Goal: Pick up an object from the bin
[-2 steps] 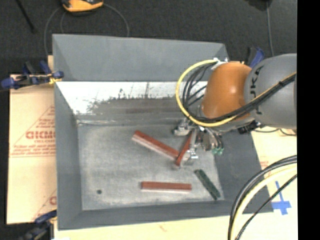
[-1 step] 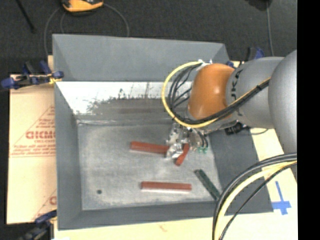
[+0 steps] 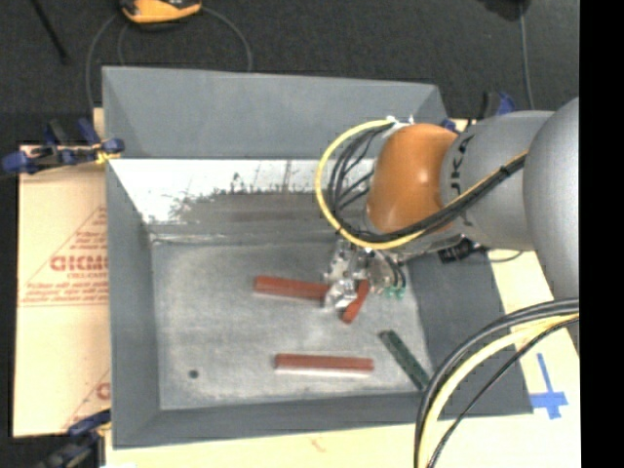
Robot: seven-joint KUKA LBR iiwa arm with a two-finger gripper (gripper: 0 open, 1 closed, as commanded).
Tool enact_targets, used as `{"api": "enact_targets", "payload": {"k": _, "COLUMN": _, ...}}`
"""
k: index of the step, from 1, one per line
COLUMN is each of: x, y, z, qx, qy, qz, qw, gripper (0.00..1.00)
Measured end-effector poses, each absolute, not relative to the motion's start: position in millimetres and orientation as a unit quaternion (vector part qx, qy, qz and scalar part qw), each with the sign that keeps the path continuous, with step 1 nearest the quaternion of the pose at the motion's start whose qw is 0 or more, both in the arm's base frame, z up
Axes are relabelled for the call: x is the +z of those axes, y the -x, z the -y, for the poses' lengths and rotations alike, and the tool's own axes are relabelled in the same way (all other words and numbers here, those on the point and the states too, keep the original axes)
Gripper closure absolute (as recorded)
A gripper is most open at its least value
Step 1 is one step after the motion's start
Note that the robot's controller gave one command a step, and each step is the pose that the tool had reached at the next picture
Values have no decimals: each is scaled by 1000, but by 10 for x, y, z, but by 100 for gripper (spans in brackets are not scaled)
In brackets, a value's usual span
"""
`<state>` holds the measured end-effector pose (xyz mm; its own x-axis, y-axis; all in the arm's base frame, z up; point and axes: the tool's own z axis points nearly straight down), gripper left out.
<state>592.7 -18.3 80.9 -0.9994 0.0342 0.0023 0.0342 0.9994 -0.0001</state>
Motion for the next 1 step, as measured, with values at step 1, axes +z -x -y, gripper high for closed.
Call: {"api": "enact_targets", "payload": {"k": 1, "x": 2017, "y": -5834, "z": 101, "qx": 1, "qy": 5, "qz": 1000, "qw": -2, "gripper": 100}}
